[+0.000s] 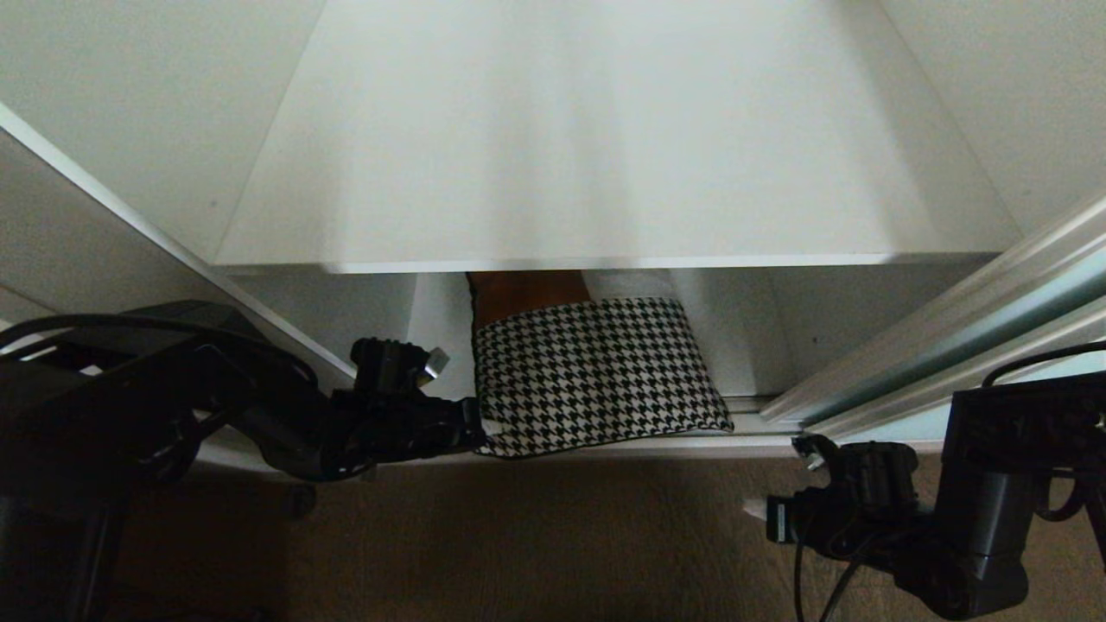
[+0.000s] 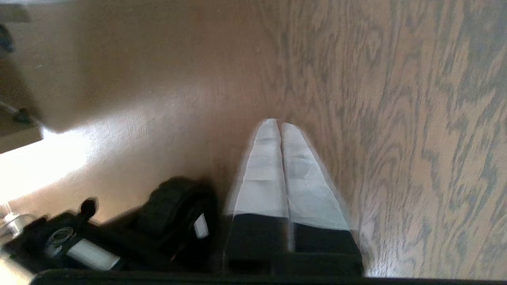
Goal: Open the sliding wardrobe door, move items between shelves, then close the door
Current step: Place the pillow on the higher shelf
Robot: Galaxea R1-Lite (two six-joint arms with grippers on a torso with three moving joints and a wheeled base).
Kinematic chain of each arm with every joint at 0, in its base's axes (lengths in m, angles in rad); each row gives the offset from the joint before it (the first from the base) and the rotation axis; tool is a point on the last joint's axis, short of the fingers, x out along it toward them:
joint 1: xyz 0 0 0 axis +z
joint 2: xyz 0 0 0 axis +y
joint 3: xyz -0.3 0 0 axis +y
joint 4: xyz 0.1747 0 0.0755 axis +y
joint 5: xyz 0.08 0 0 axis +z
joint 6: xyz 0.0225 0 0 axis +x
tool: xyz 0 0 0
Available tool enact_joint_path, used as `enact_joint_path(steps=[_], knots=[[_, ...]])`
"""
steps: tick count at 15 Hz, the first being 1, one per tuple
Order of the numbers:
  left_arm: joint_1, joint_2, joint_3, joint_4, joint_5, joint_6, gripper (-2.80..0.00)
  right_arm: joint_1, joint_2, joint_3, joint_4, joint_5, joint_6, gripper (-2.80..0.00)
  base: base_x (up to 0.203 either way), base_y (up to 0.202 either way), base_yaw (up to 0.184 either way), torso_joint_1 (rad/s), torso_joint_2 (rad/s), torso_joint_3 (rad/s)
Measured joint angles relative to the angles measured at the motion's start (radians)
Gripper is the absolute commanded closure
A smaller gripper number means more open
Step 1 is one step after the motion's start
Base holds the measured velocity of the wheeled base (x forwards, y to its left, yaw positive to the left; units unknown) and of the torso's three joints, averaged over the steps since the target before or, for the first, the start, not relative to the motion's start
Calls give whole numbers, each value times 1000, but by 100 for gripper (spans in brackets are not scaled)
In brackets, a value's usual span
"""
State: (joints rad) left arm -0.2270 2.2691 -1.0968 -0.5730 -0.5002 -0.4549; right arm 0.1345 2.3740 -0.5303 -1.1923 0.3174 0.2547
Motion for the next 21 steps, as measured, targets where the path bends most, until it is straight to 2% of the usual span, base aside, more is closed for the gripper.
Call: enact_joint_path(steps=[3, 8, 13, 18, 21], knots=[[-1, 0, 4, 0, 2, 2, 0, 4, 23, -46, 9, -22, -4, -280, 0, 0, 0, 0, 0, 0], [-2, 0, 7, -1, 2, 8, 0, 10, 51, -112, 1, -6, 11, -280, 0, 0, 0, 0, 0, 0], [-3, 0, 16, 0, 4, 12, 0, 27, 46, -197, 30, 3, 107, -280, 0, 0, 0, 0, 0, 0], [-3, -2, 27, -2, 0, 30, 0, 33, 65, -282, 49, 6, 141, -280, 0, 0, 0, 0, 0, 0], [-3, -5, 31, -2, 0, 30, 0, 34, 72, -363, 115, 6, 142, -280, 0, 0, 0, 0, 0, 0]])
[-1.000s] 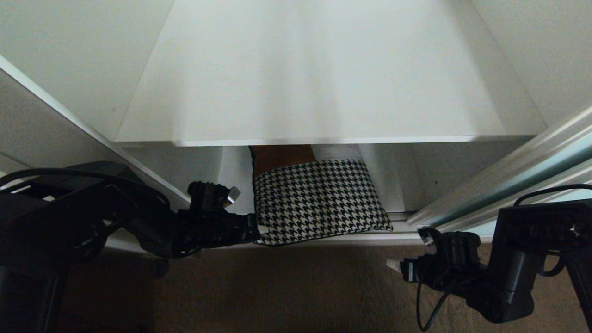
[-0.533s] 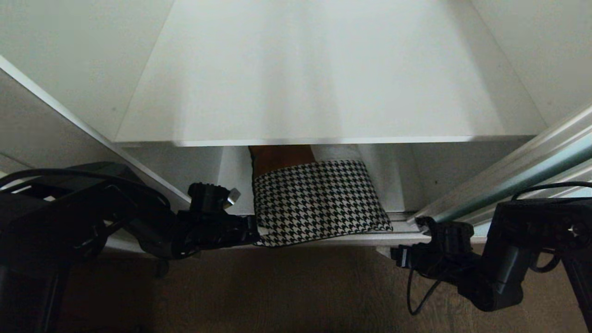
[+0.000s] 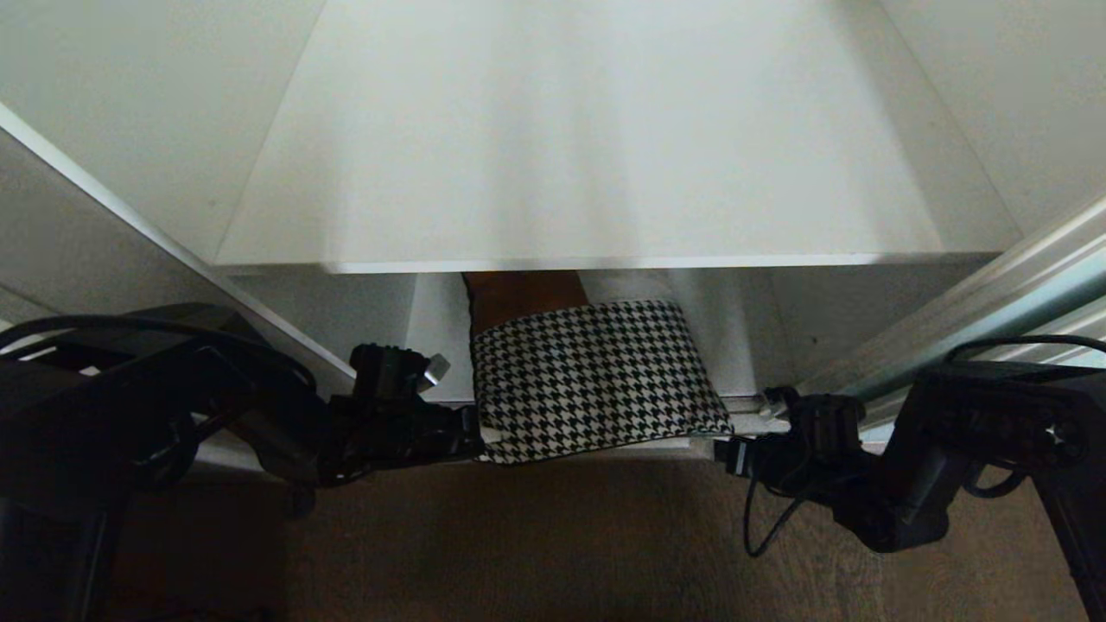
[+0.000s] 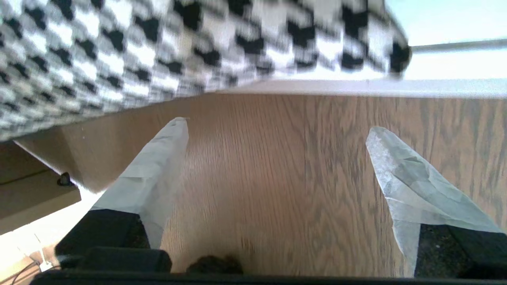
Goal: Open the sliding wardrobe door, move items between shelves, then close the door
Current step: Place the pillow on the higher shelf
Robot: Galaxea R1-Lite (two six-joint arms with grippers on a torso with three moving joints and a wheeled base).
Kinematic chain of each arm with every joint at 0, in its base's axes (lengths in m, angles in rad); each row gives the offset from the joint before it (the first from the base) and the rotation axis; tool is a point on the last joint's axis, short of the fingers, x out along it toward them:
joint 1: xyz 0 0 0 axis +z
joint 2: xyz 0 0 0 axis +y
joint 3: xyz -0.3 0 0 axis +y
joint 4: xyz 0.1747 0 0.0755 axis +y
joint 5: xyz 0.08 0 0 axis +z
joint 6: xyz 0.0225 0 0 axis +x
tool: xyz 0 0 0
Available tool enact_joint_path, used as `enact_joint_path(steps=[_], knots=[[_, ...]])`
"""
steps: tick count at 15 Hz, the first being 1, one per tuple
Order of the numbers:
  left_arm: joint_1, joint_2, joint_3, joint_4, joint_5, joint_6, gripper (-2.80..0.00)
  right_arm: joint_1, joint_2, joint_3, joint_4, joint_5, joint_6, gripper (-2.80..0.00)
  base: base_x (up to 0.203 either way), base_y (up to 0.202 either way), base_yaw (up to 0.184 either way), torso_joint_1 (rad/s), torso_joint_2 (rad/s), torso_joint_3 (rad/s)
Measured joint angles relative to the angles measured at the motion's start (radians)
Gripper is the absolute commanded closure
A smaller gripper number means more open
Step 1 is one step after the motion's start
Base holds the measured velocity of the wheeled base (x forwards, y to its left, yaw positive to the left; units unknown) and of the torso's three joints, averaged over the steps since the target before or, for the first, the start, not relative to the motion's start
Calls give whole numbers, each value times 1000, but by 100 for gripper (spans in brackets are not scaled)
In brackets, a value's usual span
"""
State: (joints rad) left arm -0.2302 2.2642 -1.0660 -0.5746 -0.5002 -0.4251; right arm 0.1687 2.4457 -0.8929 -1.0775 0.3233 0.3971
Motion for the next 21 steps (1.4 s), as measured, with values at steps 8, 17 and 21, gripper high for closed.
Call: enact_joint_path(steps=[8, 17, 21], knots=[[0, -4, 3, 0, -1, 0, 0, -10, 69, -125, 31, -13, -8, -280, 0, 0, 0, 0, 0, 0], [3, -15, 15, -11, -5, -6, 0, -23, 134, -315, 110, -50, -5, -280, 0, 0, 0, 0, 0, 0], [5, -16, 16, -18, -4, -8, 0, -40, 154, -378, 121, -58, -6, -280, 0, 0, 0, 0, 0, 0]])
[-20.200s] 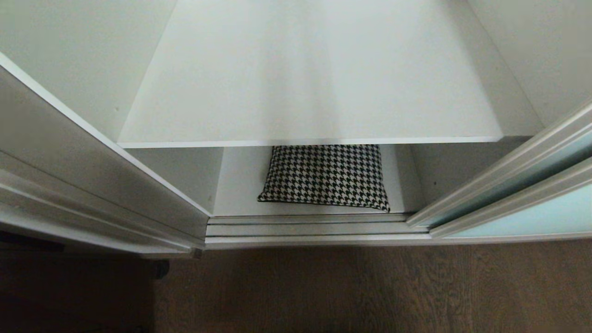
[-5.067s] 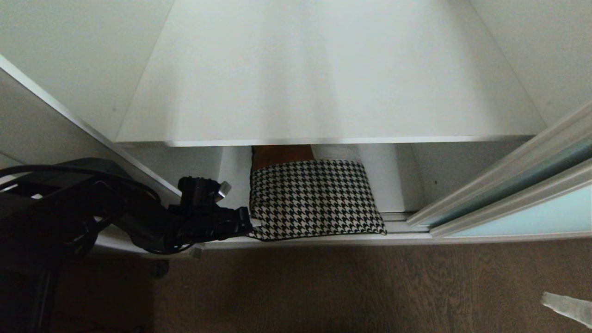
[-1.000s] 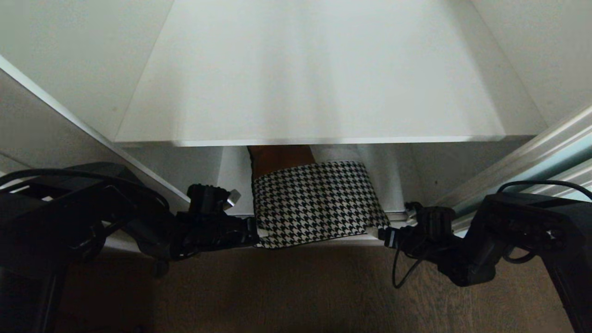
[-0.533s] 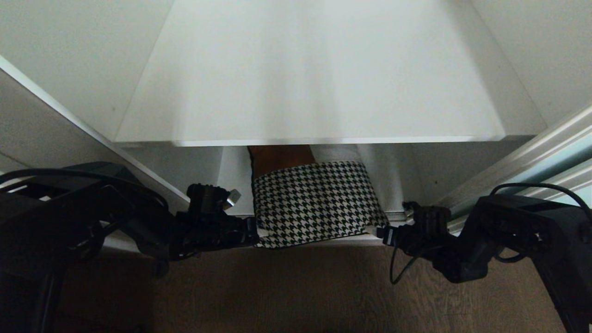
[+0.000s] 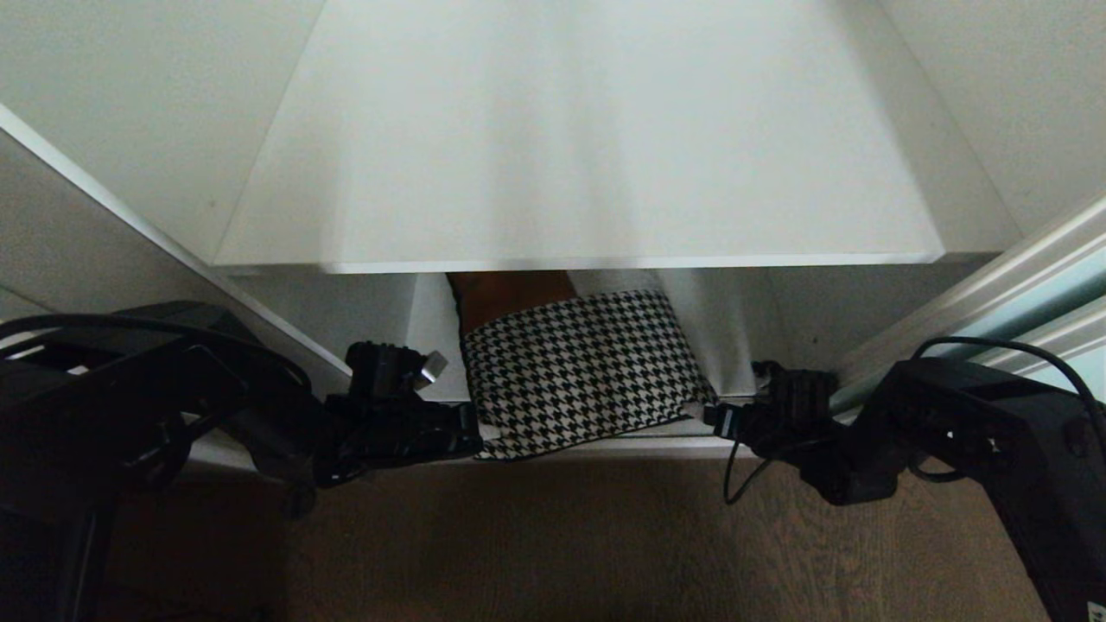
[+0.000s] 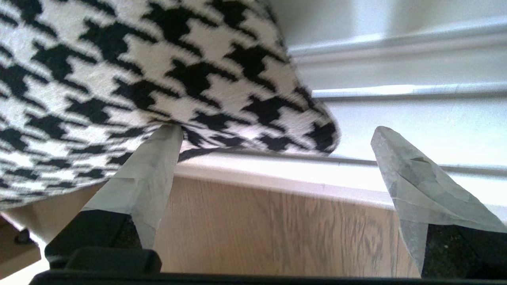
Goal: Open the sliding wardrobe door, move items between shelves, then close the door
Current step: Place the pillow on the higher shelf
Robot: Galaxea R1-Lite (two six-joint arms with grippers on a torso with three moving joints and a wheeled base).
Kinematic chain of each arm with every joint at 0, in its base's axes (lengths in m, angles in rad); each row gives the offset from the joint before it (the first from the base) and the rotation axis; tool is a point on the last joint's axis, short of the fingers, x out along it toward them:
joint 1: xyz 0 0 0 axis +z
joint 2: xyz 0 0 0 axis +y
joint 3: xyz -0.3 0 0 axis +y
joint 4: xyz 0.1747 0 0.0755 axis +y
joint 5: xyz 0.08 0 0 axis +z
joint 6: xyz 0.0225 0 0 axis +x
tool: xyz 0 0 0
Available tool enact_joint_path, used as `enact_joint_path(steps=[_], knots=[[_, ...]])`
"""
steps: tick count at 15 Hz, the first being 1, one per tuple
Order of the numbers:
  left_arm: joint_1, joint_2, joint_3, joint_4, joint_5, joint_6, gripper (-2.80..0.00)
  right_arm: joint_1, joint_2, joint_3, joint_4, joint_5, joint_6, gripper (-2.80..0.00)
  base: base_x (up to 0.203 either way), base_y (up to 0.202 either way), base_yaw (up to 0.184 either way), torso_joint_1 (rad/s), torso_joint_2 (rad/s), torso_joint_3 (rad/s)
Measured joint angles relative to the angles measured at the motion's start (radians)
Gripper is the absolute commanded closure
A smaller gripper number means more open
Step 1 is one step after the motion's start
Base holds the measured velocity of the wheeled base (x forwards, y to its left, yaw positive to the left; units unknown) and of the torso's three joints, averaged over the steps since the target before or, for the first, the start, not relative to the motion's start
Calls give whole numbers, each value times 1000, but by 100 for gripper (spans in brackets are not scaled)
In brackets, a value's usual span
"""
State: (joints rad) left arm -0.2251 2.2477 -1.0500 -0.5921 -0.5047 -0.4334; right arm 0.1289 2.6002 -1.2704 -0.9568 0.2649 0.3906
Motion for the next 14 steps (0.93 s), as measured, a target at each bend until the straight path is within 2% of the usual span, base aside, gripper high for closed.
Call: enact_joint_path(steps=[3, 7, 11, 14], knots=[[0, 0, 1, 0, 0, 2, 0, -7, 1, -46, 54, 1, 9, -280, 0, 0, 0, 0, 0, 0], [0, 0, 5, 1, 0, 5, 0, 2, -1, -72, 63, 1, 13, -280, 0, 0, 0, 0, 0, 0], [-1, 1, 6, 2, 1, 10, 0, 14, -26, -70, 72, 2, 84, -280, 0, 0, 0, 0, 0, 0], [-2, 3, 7, 3, 4, 15, 0, 32, -41, -60, 69, 4, 92, -280, 0, 0, 0, 0, 0, 0]])
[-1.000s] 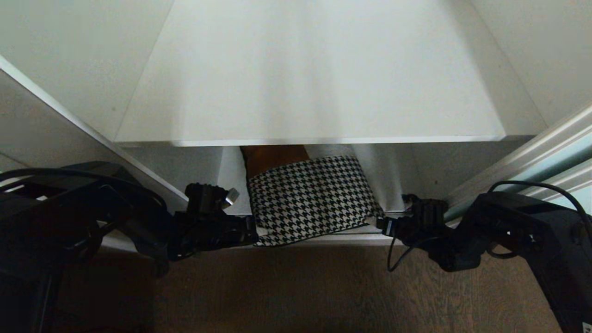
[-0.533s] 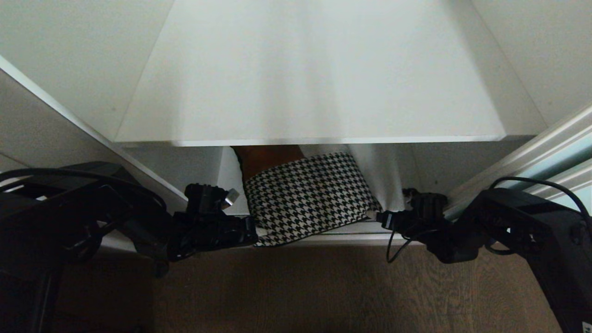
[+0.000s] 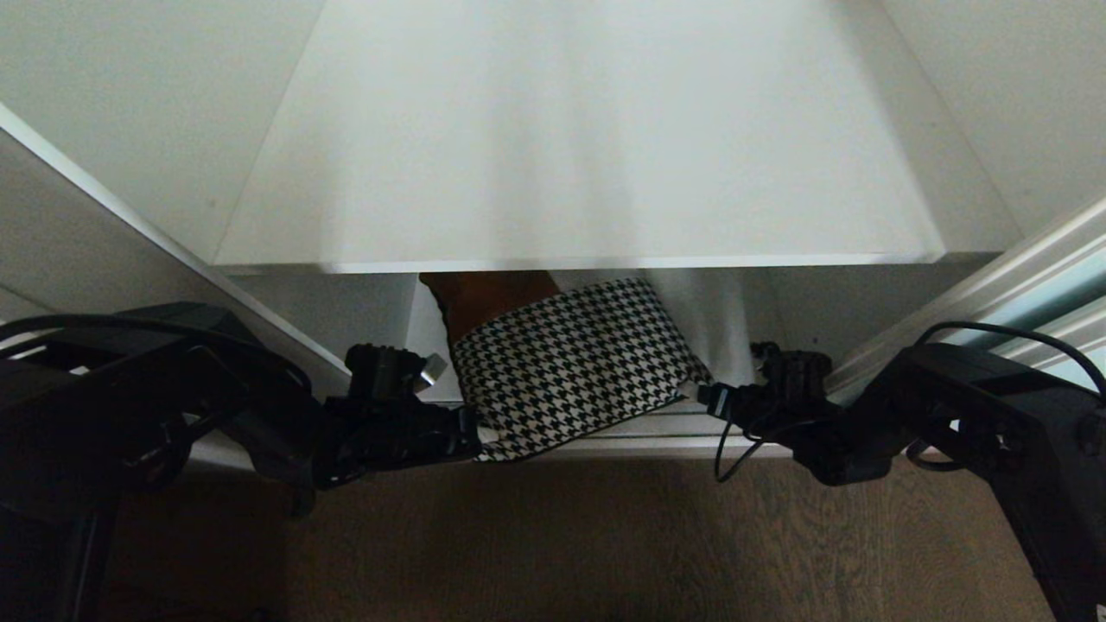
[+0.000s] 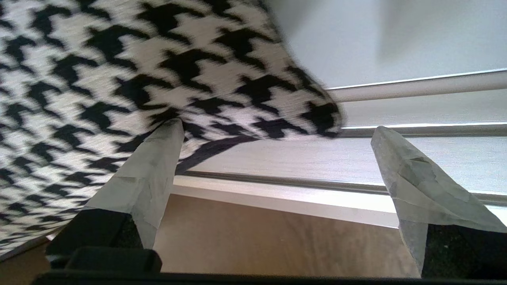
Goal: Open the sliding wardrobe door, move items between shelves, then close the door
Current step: Place the pillow on the higher shelf
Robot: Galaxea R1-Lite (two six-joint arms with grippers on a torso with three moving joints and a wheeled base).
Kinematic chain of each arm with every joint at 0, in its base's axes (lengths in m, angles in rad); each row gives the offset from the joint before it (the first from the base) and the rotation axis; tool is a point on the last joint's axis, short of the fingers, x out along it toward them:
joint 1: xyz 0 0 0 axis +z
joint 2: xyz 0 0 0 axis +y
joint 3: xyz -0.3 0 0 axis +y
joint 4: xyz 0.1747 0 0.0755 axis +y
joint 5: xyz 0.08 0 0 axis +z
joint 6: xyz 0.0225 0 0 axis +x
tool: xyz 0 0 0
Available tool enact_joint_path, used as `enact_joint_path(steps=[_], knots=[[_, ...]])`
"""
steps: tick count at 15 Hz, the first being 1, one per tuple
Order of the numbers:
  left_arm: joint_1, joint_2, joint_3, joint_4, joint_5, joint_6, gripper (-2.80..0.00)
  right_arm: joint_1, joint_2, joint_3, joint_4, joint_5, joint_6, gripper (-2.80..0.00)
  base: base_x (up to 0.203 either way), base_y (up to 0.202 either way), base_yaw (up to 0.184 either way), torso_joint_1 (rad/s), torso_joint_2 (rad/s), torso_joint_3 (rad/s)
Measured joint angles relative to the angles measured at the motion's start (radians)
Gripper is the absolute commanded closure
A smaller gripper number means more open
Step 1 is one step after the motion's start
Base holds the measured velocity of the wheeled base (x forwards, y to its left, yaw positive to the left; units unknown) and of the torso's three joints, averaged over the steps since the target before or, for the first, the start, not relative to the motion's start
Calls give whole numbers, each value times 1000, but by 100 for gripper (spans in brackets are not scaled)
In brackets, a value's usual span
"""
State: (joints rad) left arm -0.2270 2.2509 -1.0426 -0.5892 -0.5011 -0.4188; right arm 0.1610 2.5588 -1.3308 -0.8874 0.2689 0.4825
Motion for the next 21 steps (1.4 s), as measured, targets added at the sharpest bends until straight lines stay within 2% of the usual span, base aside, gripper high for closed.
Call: enact_joint_path(steps=[11, 21], knots=[[-3, 4, 5, 0, -3, 17, 0, 20, -57, 28, -44, 8, 39, -280, 0, 0, 0, 0, 0, 0], [-9, 16, -4, 7, -1, 22, 0, -16, -62, 124, -148, 27, 36, -280, 0, 0, 0, 0, 0, 0]])
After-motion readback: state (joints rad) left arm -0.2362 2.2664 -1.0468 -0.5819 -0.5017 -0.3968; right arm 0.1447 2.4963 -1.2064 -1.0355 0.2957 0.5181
